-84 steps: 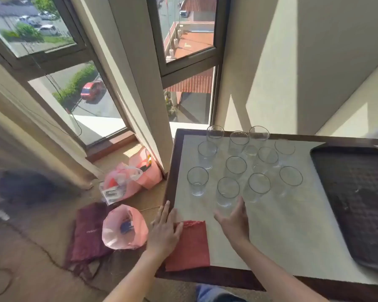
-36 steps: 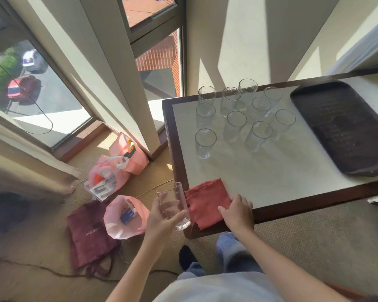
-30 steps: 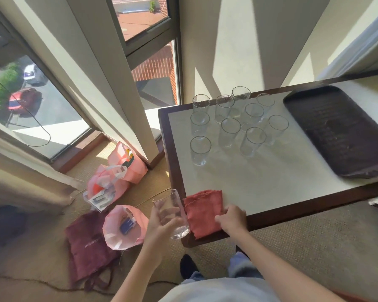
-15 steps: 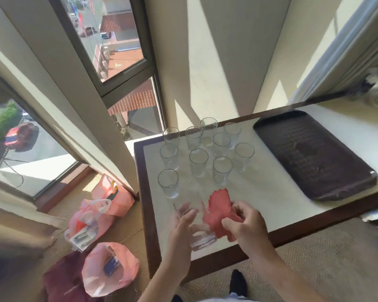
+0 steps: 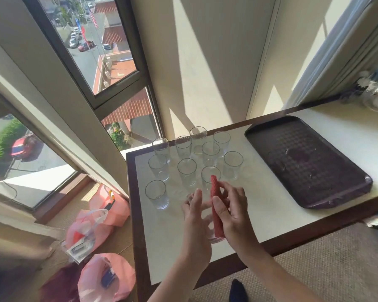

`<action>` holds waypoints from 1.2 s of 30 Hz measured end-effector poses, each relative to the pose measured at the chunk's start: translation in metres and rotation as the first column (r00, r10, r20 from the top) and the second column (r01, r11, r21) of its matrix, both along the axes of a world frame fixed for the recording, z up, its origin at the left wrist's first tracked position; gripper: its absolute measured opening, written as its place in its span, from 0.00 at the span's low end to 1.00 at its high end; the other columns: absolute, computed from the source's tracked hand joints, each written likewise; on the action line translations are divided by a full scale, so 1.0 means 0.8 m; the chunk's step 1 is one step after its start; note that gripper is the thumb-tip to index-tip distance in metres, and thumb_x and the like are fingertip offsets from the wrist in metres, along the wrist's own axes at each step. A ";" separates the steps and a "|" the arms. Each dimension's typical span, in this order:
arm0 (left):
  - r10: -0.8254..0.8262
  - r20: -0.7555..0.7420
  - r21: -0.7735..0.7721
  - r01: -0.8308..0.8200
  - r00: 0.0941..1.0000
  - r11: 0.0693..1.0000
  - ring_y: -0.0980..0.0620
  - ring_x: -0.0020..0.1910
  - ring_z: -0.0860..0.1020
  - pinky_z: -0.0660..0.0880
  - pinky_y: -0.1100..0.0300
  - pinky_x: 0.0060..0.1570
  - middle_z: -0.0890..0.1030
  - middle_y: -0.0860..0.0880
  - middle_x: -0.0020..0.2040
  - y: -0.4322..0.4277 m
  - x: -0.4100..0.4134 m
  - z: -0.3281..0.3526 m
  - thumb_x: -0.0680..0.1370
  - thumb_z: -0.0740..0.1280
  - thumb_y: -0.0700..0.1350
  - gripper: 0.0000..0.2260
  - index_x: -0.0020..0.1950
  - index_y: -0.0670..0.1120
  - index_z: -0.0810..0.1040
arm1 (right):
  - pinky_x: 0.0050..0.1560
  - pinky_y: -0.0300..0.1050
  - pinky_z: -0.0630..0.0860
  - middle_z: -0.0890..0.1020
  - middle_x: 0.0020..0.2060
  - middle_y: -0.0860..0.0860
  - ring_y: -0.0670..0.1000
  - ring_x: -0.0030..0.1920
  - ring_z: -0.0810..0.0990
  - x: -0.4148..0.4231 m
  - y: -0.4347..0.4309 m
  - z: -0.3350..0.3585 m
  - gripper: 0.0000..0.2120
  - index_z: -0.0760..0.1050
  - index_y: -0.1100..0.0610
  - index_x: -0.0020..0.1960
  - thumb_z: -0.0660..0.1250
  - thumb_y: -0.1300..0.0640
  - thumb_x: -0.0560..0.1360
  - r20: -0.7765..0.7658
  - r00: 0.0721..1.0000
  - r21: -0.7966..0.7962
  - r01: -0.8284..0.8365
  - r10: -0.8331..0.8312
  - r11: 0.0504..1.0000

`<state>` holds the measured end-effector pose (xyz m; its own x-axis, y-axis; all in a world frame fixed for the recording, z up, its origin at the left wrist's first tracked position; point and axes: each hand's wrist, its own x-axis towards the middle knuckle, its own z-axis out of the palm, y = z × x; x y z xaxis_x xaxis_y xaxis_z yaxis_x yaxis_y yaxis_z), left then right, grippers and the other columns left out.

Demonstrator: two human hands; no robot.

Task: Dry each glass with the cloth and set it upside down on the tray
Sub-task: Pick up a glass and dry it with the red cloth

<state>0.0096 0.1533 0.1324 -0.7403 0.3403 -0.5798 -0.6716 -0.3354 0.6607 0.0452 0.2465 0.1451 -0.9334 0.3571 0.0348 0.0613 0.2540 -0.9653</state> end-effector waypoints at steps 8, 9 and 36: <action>0.071 -0.171 -0.008 -0.074 0.983 0.997 0.26 0.63 0.75 0.72 0.25 0.52 0.76 0.35 0.66 0.007 -0.008 0.012 0.67 0.74 0.69 0.33 0.64 0.50 0.73 | 0.45 0.39 0.81 0.84 0.56 0.49 0.47 0.53 0.85 -0.031 0.017 0.026 0.23 0.71 0.40 0.70 0.52 0.35 0.79 0.142 0.967 -0.400 -0.139 0.211 0.906; 0.075 -0.193 -0.020 -0.080 0.978 0.997 0.30 0.60 0.78 0.76 0.30 0.49 0.77 0.35 0.63 0.006 -0.009 0.019 0.68 0.74 0.67 0.31 0.62 0.49 0.73 | 0.44 0.36 0.81 0.84 0.57 0.49 0.45 0.51 0.85 -0.030 0.013 0.030 0.22 0.69 0.40 0.71 0.51 0.38 0.80 0.116 0.972 -0.417 -0.138 0.203 0.899; 0.060 -0.370 -0.084 -0.098 0.927 0.992 0.48 0.50 0.84 0.79 0.57 0.45 0.84 0.41 0.52 -0.013 -0.031 0.046 0.64 0.77 0.60 0.34 0.63 0.43 0.75 | 0.60 0.41 0.78 0.78 0.67 0.49 0.48 0.65 0.78 -0.055 -0.021 0.032 0.25 0.65 0.39 0.73 0.53 0.40 0.77 -0.101 0.984 -0.409 -0.175 0.146 0.895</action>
<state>-0.0151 0.1429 0.1696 -0.9295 0.2272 -0.2906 -0.3504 -0.2979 0.8879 0.0010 0.2294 0.1707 -0.9799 0.1984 -0.0204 -0.0138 -0.1695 -0.9854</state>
